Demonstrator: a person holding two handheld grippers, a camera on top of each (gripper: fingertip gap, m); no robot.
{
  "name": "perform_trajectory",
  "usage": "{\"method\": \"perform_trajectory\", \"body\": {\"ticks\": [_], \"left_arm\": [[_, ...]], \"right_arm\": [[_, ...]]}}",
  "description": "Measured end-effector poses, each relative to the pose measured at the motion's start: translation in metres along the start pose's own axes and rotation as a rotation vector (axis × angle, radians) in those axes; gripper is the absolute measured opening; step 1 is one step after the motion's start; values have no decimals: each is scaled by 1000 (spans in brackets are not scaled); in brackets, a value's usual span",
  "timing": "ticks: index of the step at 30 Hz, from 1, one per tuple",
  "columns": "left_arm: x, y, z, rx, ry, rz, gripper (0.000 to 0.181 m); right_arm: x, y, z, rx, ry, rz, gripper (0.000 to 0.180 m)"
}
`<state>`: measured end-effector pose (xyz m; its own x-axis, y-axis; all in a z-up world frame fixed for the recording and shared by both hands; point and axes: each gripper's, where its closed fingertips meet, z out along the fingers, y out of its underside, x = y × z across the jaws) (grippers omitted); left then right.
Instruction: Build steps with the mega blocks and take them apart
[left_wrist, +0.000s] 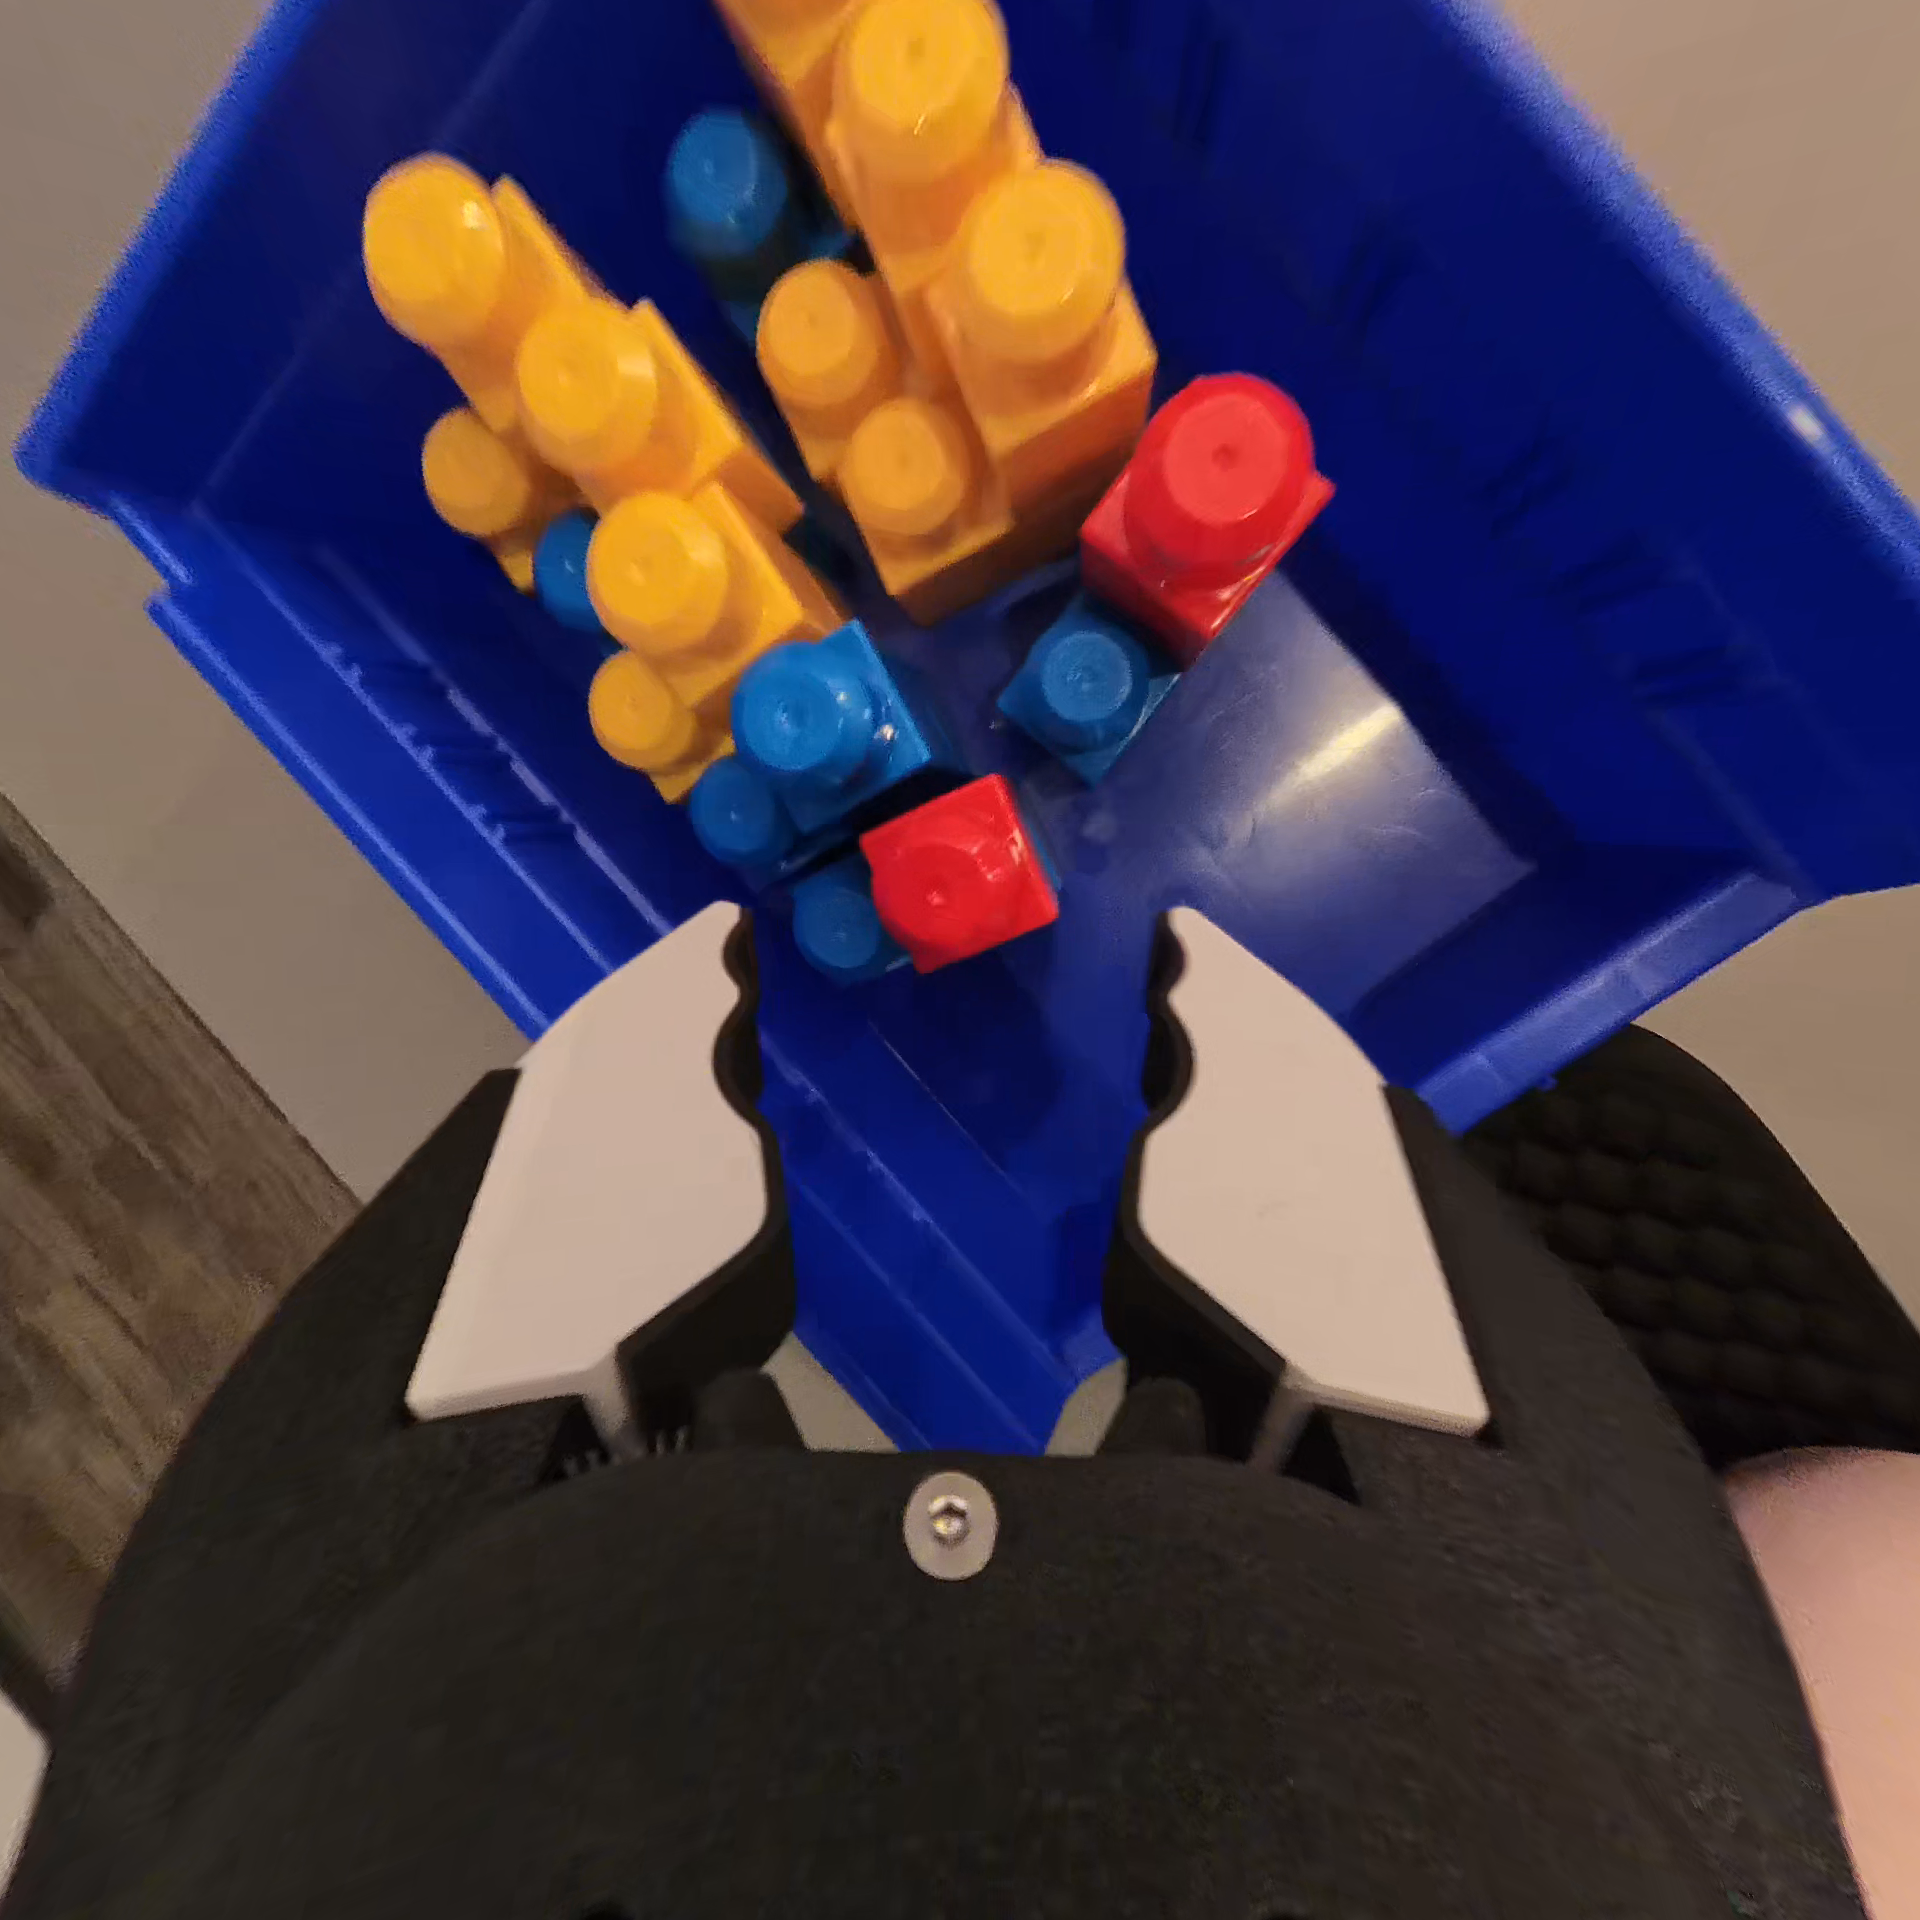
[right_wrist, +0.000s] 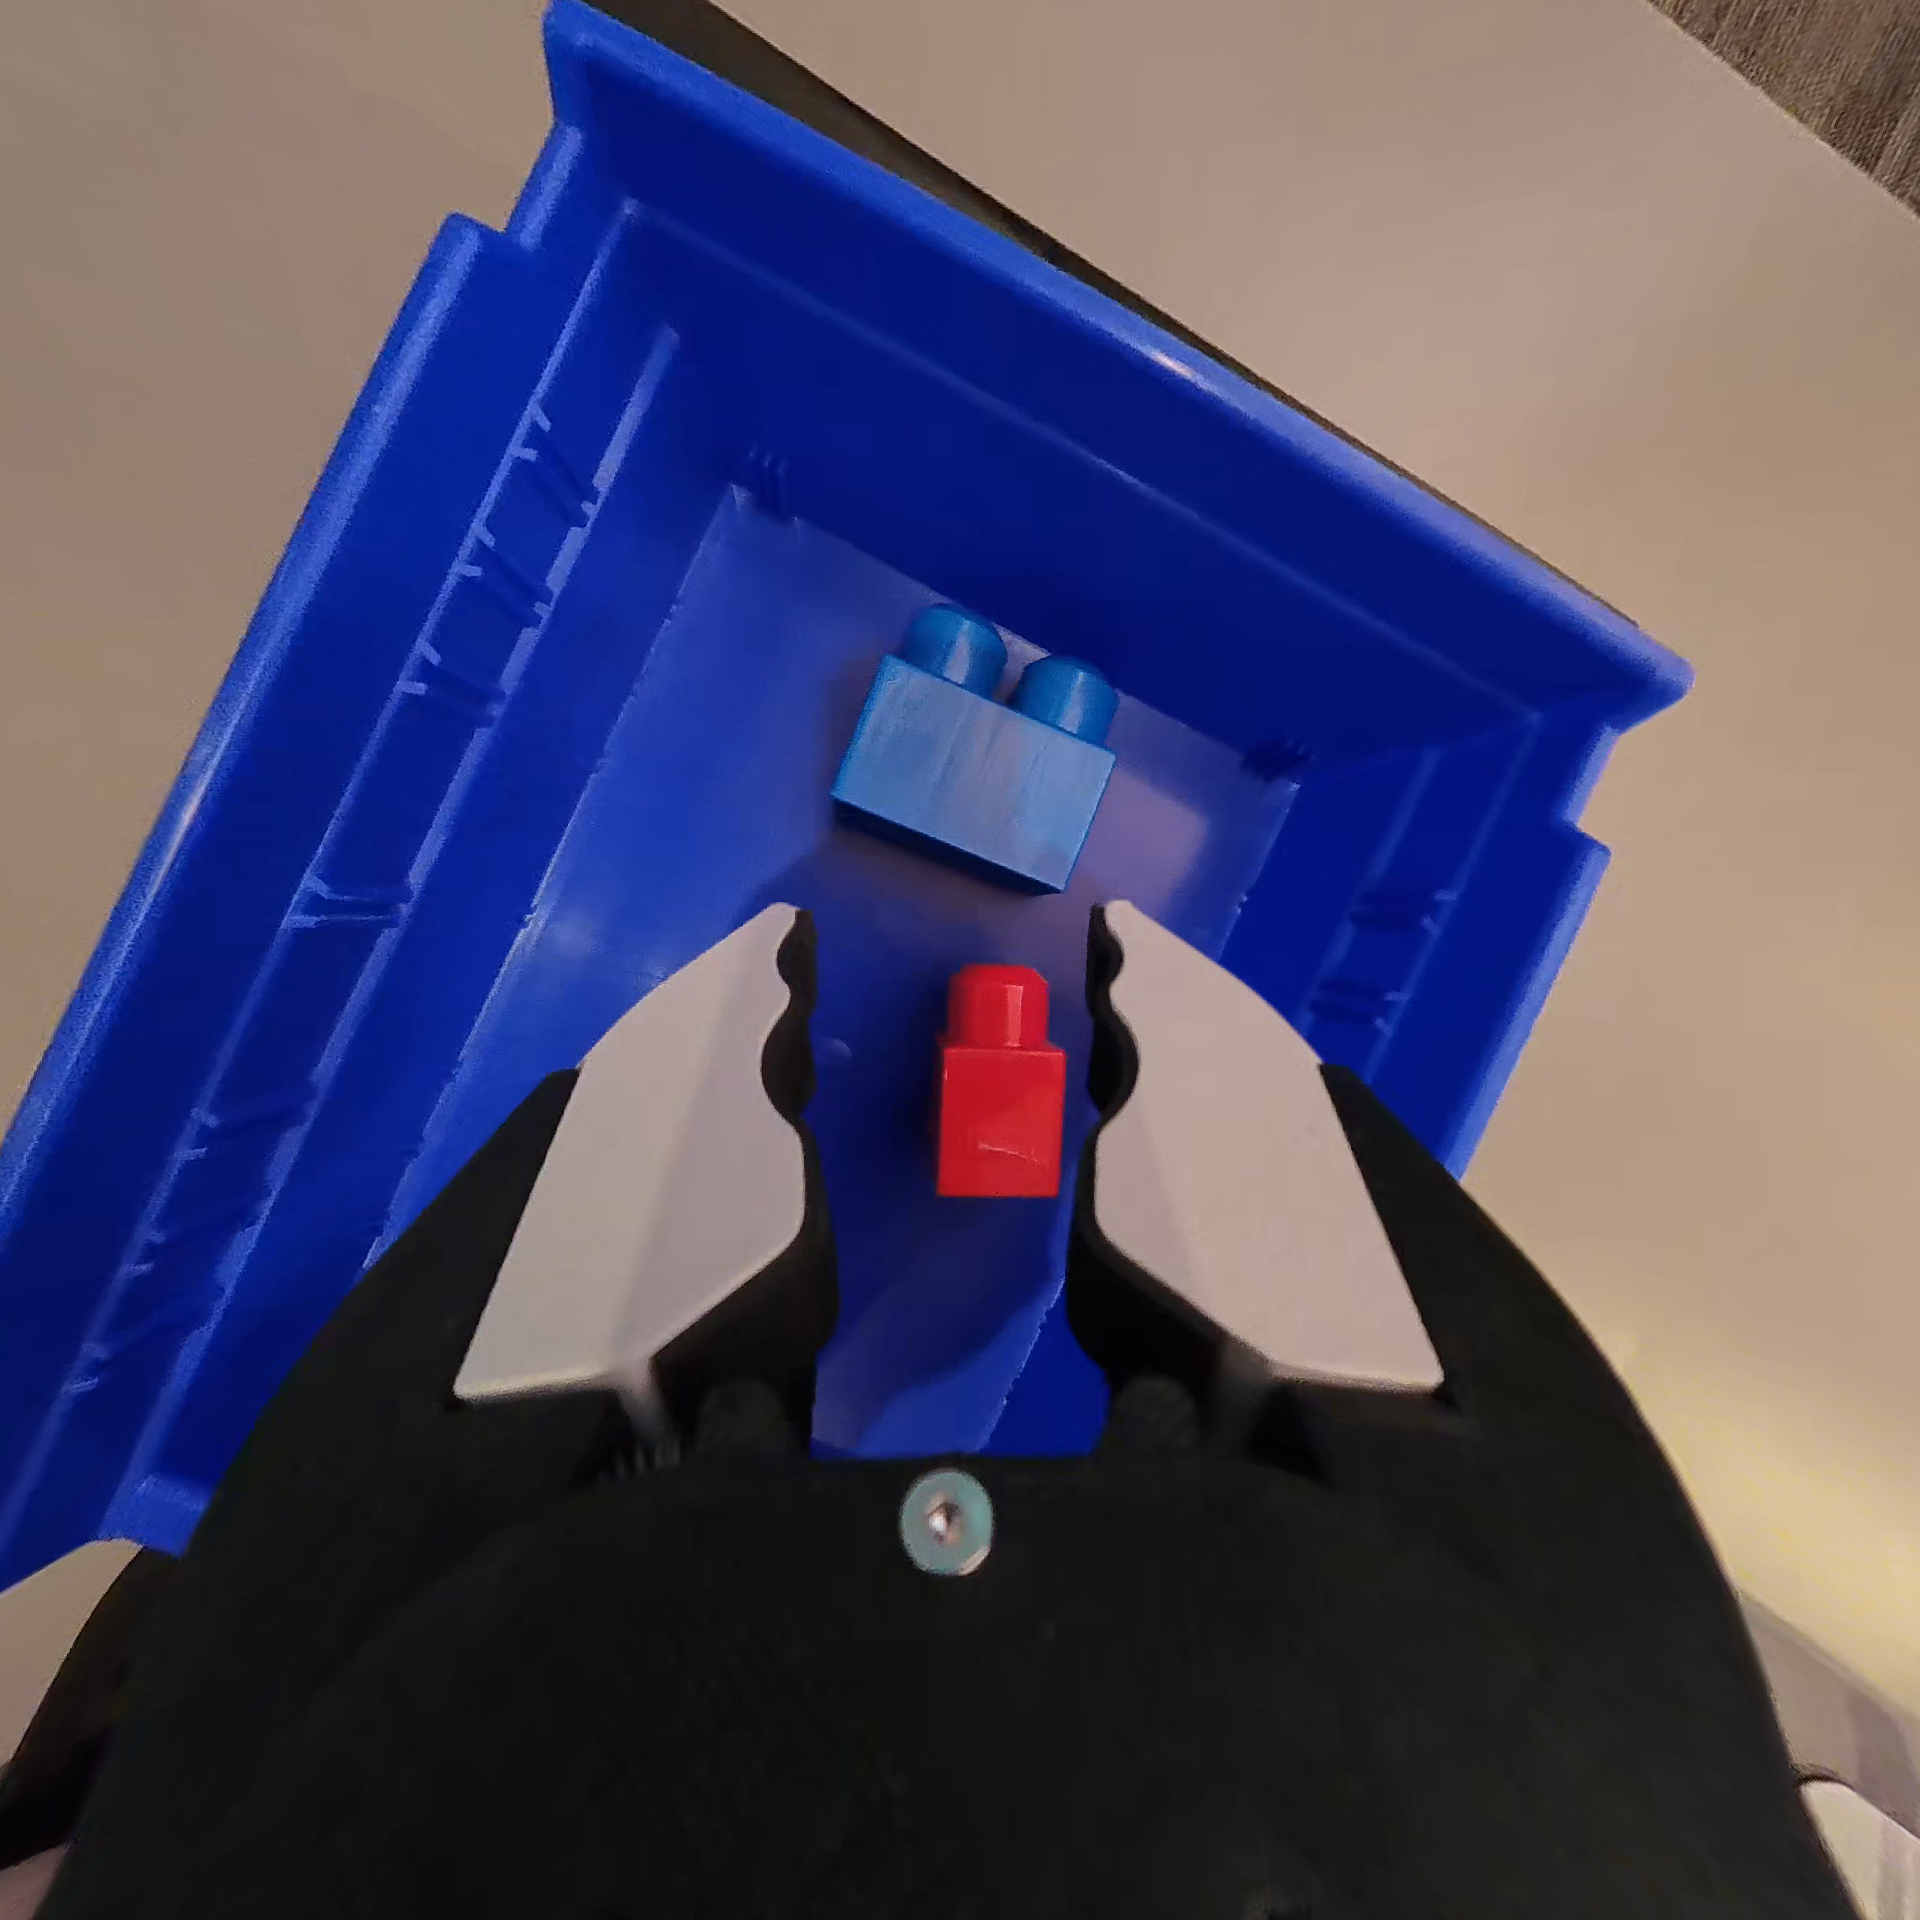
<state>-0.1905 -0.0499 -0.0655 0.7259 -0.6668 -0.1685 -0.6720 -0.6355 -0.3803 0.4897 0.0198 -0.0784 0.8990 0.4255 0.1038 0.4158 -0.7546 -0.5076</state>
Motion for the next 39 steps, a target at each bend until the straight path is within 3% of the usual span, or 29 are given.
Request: {"method": "perform_trajectory", "body": {"ticks": [13, 17, 19, 28, 31, 35, 39], "left_arm": [[-11, 8, 23, -242, -77, -219, 63], [-8, 11, 29, -301, -77, -224, 57], [-3, 12, 31, -323, -58, -220, 42], [-6, 20, 21, -358, -89, -189, 37], [-6, 8, -11, -205, -100, -213, 37], [19, -47, -76, 248, -28, -145, 36], [69, -103, -132, 616, 149, 5, 35]], "right_arm": [[0, 4, 7, -31, 2, -14, 52], [1, 6, 7, -35, 1, -11, 52], [0, 6, 8, -39, -2, -12, 52], [-2, 5, 9, -50, 5, -28, 52], [-1, 1, 3, -29, 21, -28, 52], [-2, -16, -19, 29, 101, -55, 51], [-22, -75, -71, 274, 276, -168, 50]]}}
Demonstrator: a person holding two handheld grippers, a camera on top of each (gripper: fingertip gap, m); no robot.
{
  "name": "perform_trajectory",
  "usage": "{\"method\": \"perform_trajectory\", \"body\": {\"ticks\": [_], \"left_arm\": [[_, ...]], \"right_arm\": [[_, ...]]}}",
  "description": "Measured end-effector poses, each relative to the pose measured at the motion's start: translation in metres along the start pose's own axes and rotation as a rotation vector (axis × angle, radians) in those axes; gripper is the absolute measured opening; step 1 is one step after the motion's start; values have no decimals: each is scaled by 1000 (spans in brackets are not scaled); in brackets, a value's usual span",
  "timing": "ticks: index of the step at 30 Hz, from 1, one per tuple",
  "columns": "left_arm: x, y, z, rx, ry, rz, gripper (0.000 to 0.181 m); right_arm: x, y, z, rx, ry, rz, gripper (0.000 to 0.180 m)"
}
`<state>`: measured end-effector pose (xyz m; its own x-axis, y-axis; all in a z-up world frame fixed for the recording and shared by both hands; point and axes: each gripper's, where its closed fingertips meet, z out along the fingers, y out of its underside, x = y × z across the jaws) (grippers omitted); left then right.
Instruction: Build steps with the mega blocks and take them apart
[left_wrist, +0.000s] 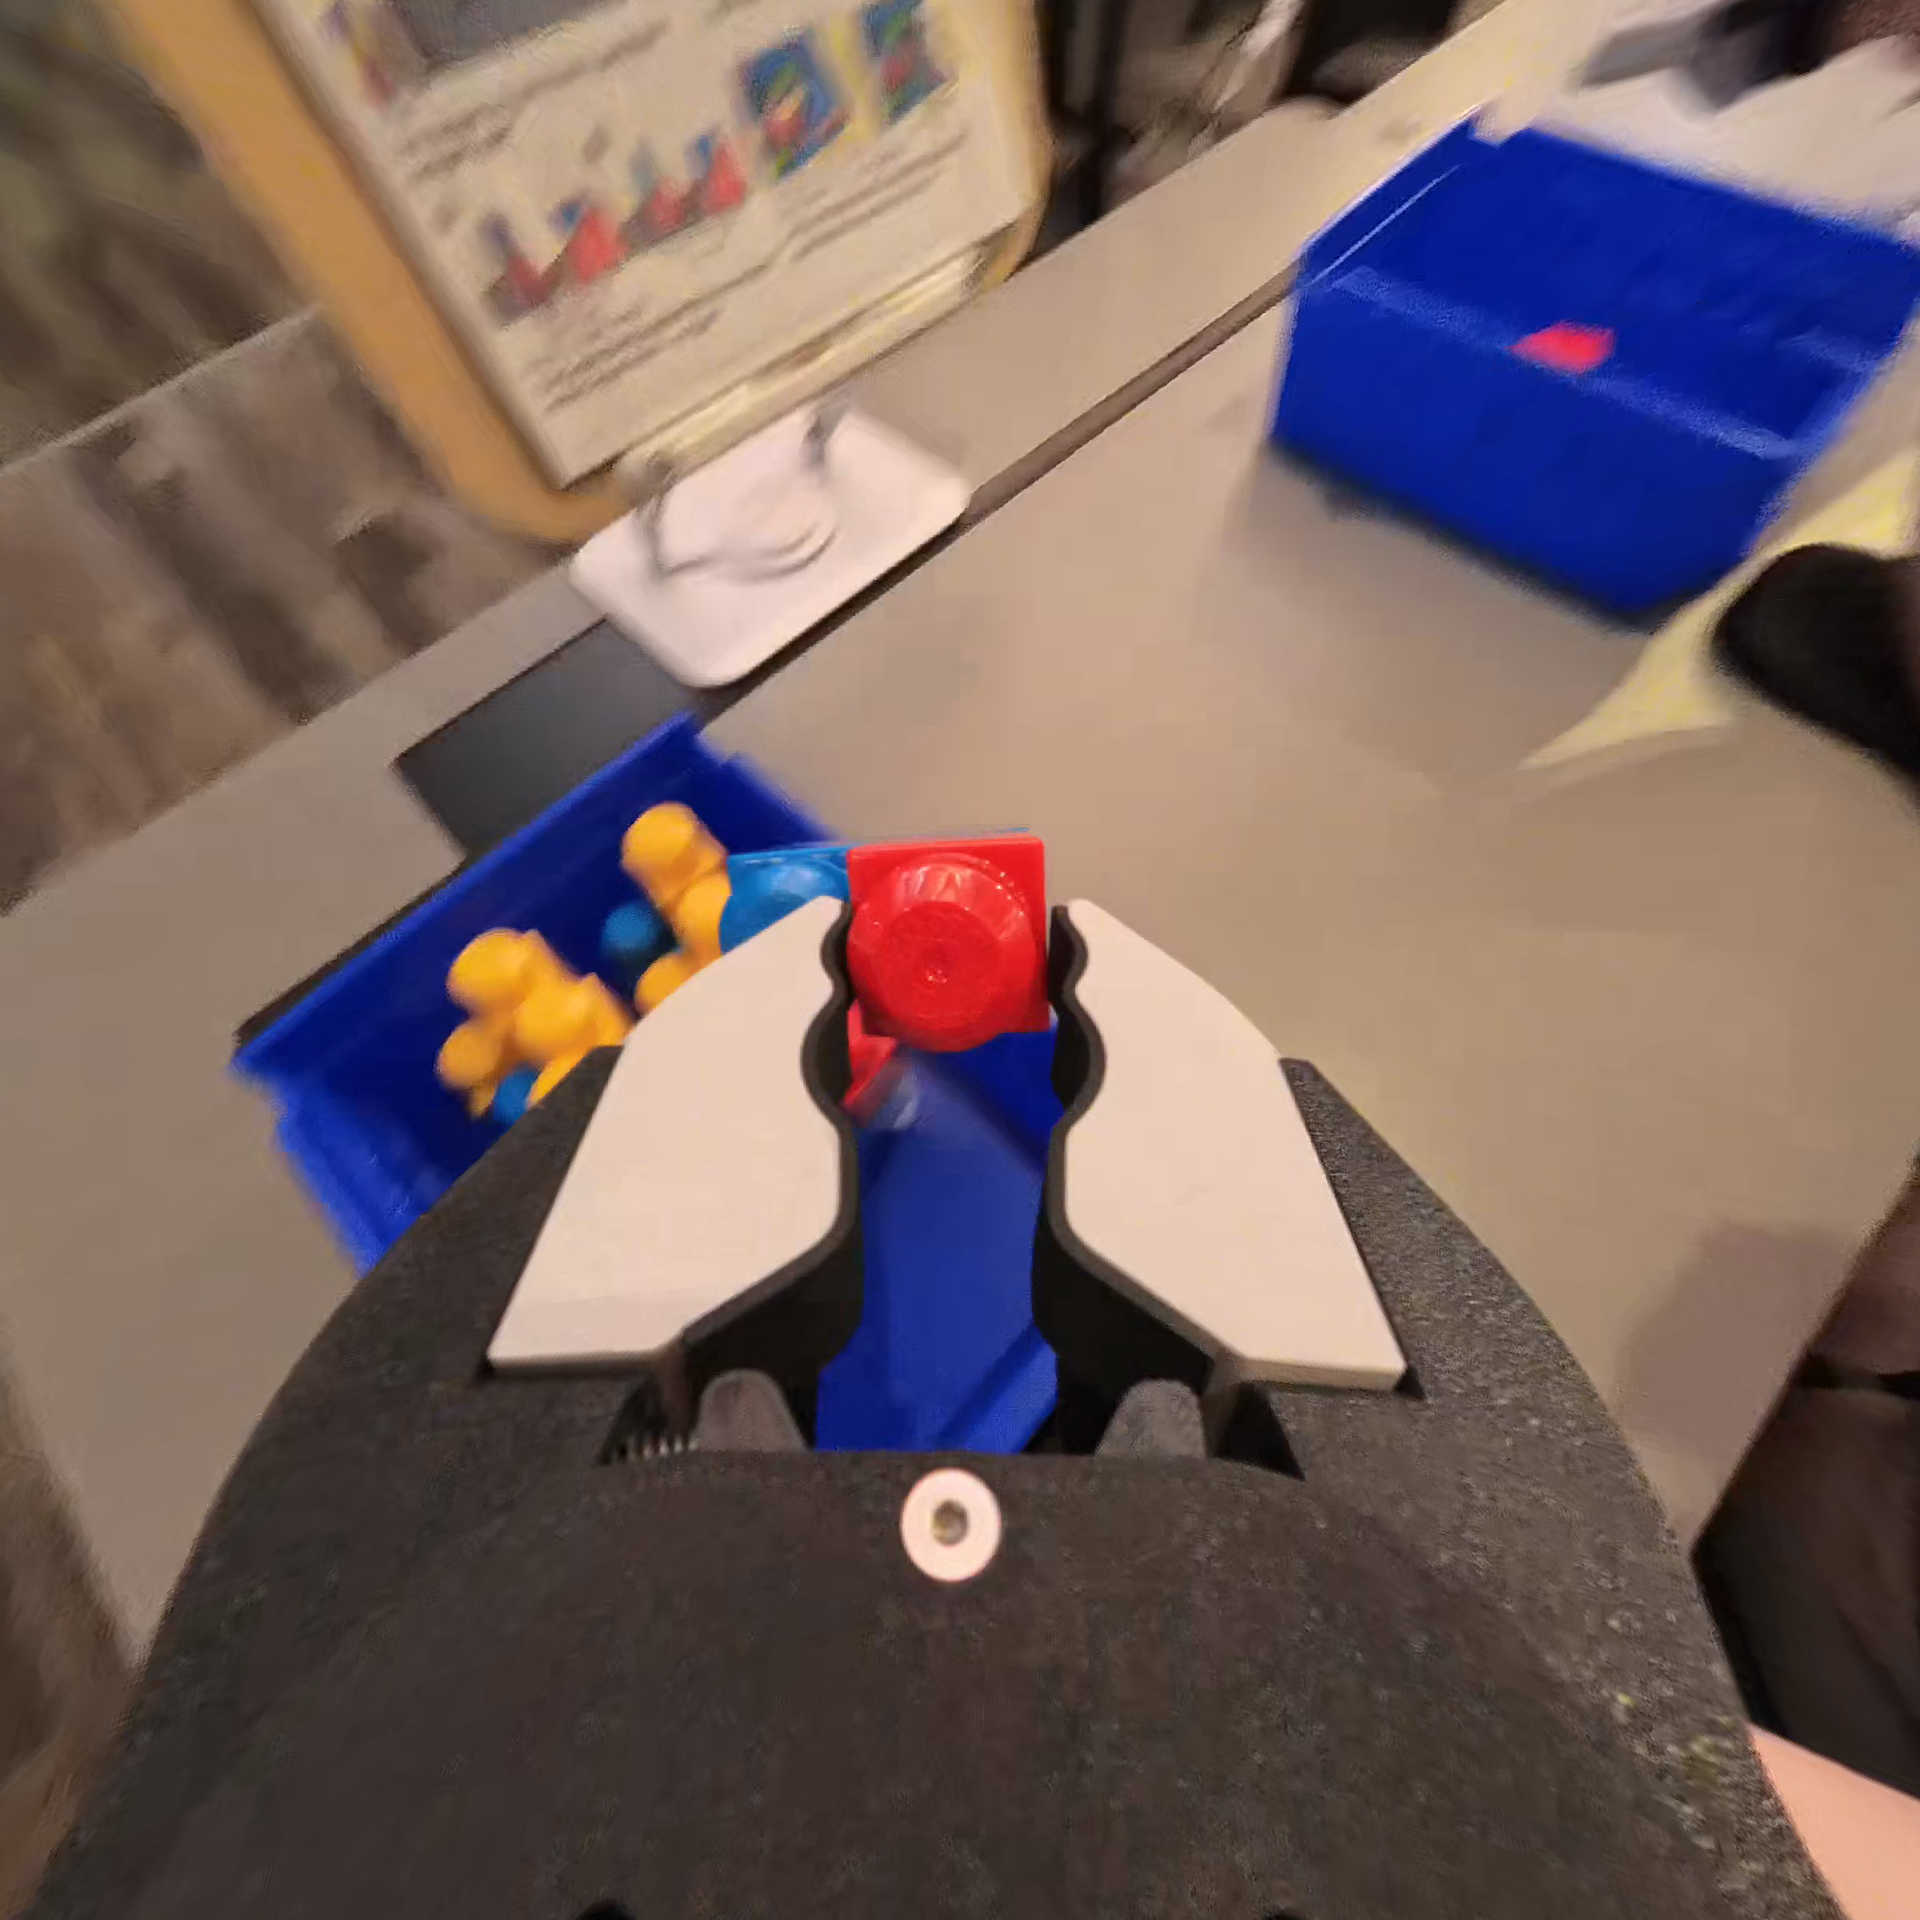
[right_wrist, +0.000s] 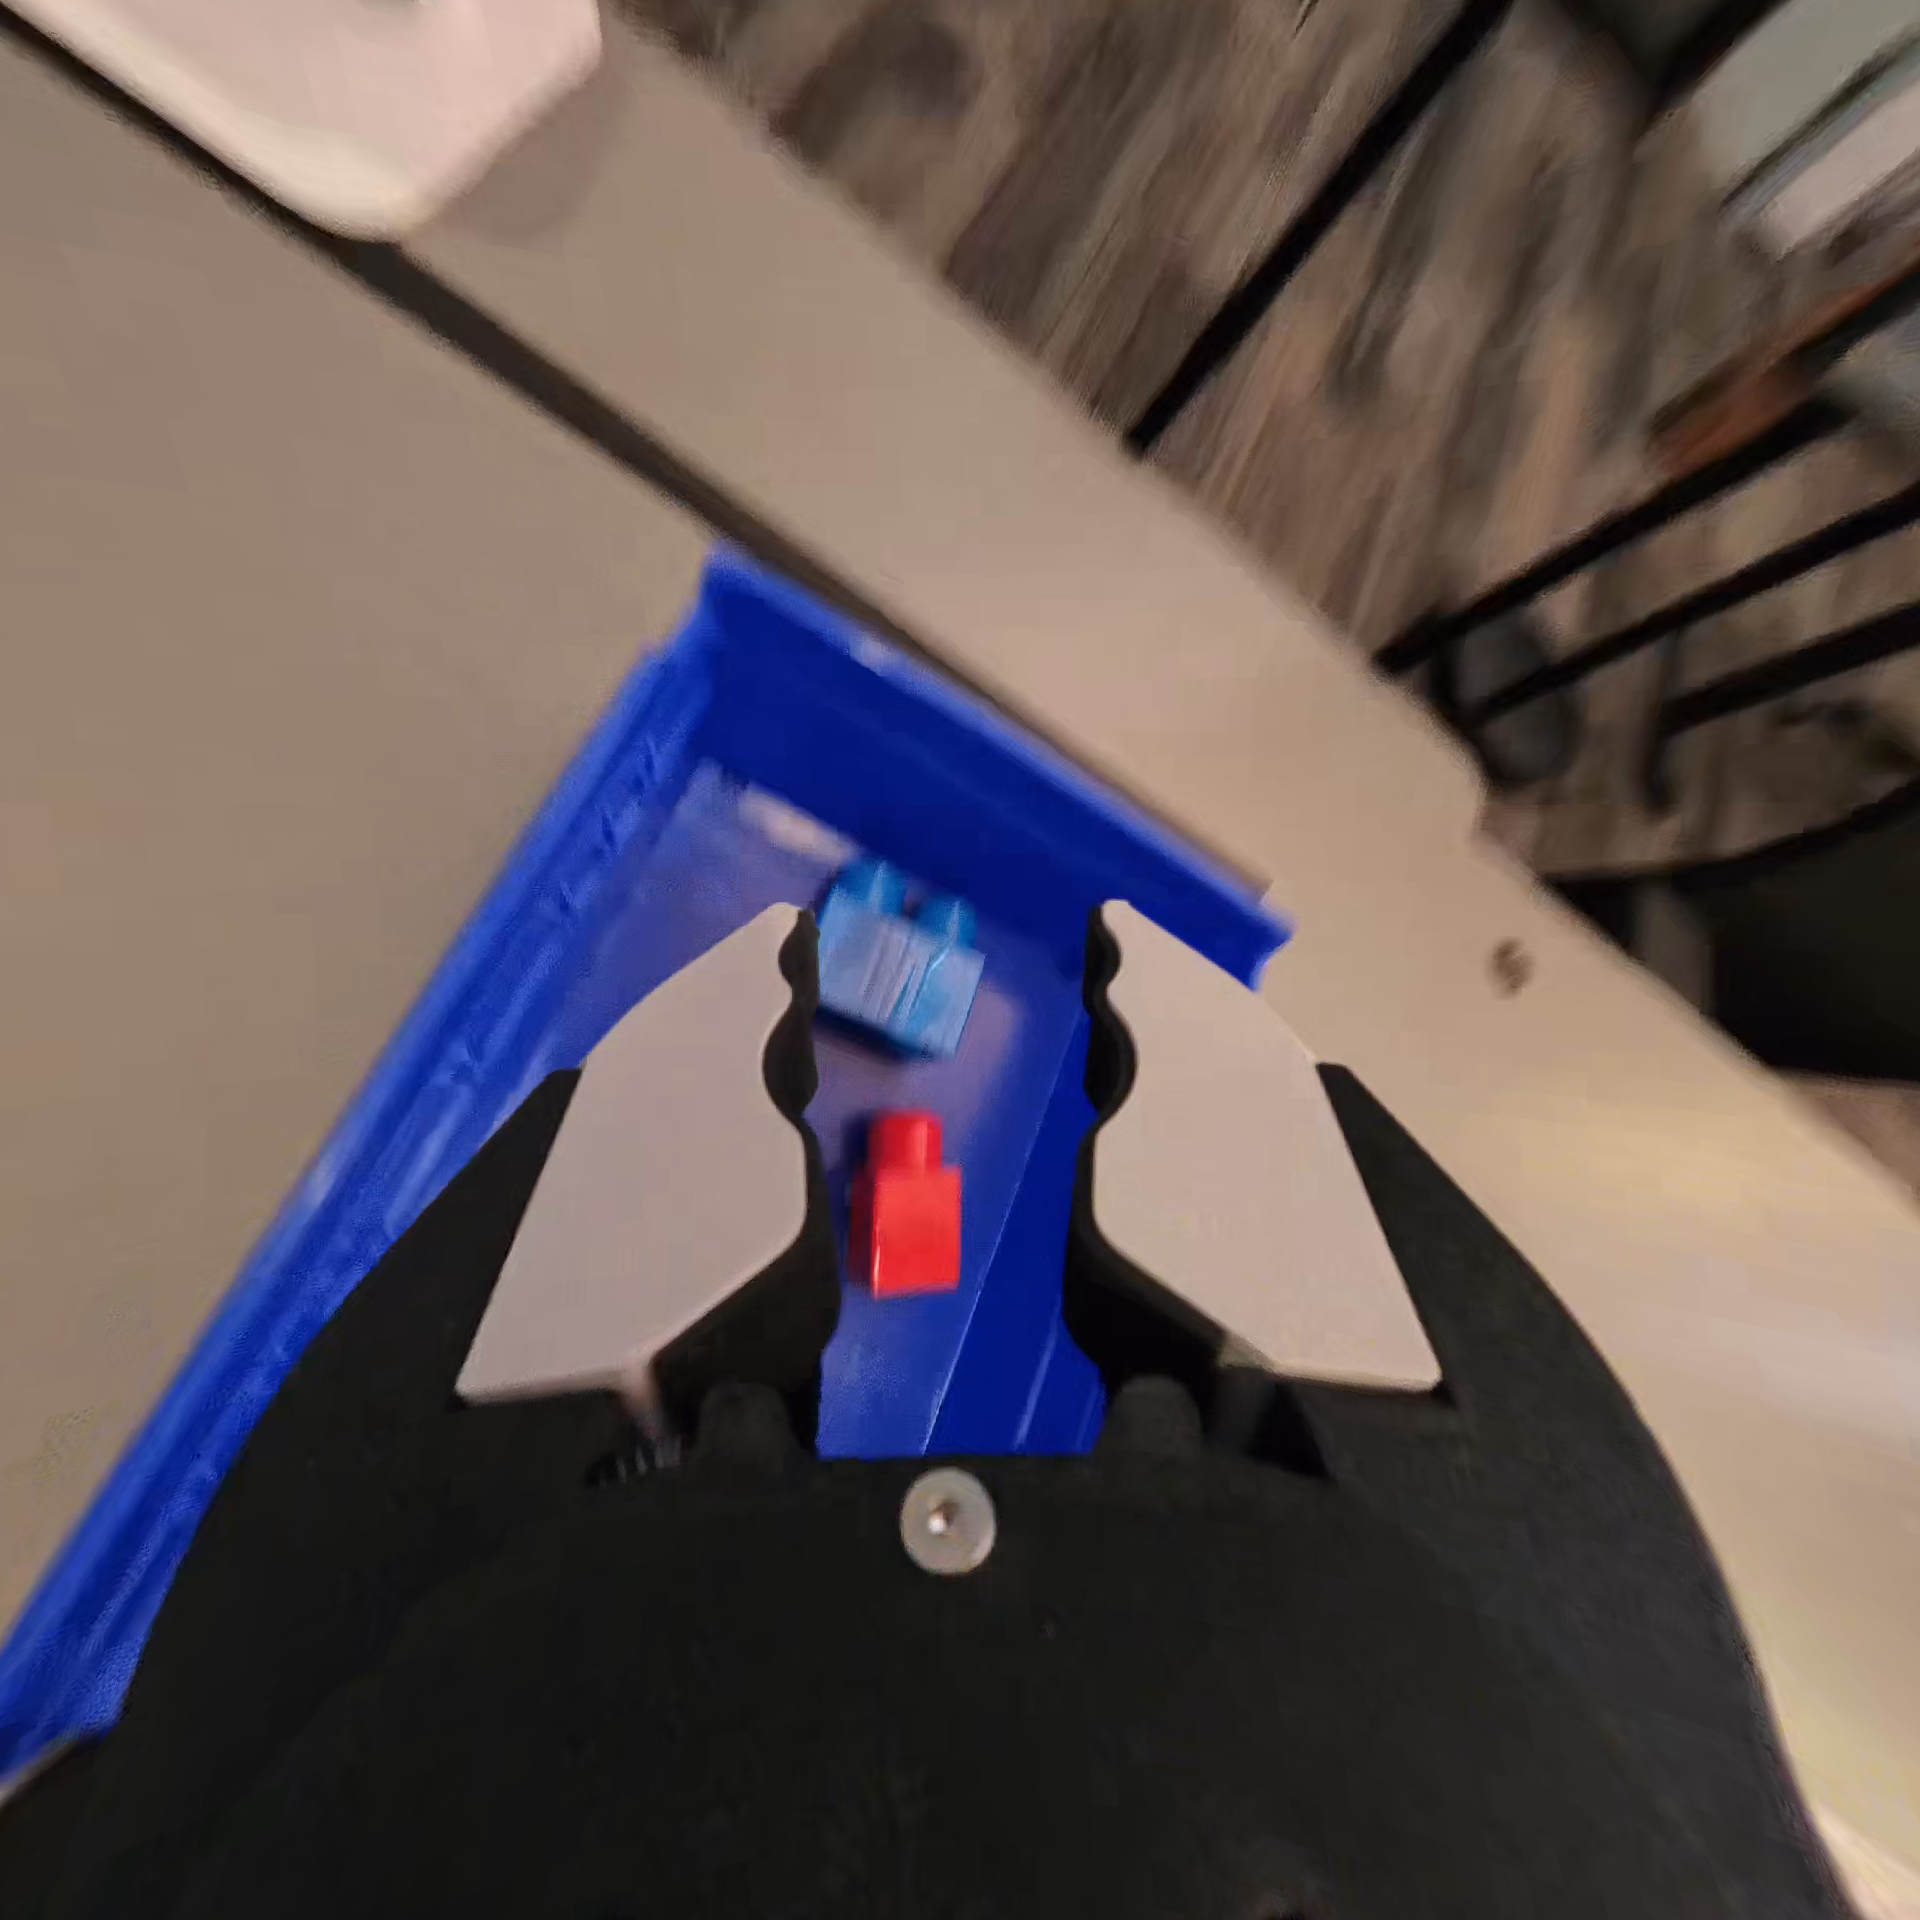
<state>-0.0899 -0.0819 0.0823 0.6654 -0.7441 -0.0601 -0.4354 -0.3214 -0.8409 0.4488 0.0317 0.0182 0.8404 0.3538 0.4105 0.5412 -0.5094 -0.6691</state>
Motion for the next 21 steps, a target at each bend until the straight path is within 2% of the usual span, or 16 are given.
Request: {"method": "perform_trajectory", "body": {"ticks": [3, 6, 8, 10, 13, 16, 18, 19, 21], "left_arm": [[28, -24, 14, 63, 94, 54, 36], [52, -52, 33, 167, 216, 26, 35], [69, -65, 47, 213, 338, -42, 35], [83, -69, 65, 207, 427, -97, 35], [99, -77, 88, 228, 514, -161, 35], [113, -80, 101, 231, 619, -229, 35], [119, -81, 106, 237, 659, -240, 35], [120, -82, 108, 241, 662, -241, 35], [120, -81, 111, 240, 642, -211, 36]], "right_arm": [[-49, -74, -38, 306, -42, -117, 50], [-146, -133, -78, 648, -210, -340, 60], [-216, -152, -102, 855, -315, -480, 62], [-267, -161, -114, 988, -368, -507, 65], [-309, -163, -115, 1085, -406, -469, 74], [-314, -162, -106, 1126, -291, -471, 73], [-312, -161, -102, 1117, -264, -464, 63], [-314, -159, -101, 1103, -289, -479, 44], [-312, -158, -98, 1093, -309, -482, 37]]}}
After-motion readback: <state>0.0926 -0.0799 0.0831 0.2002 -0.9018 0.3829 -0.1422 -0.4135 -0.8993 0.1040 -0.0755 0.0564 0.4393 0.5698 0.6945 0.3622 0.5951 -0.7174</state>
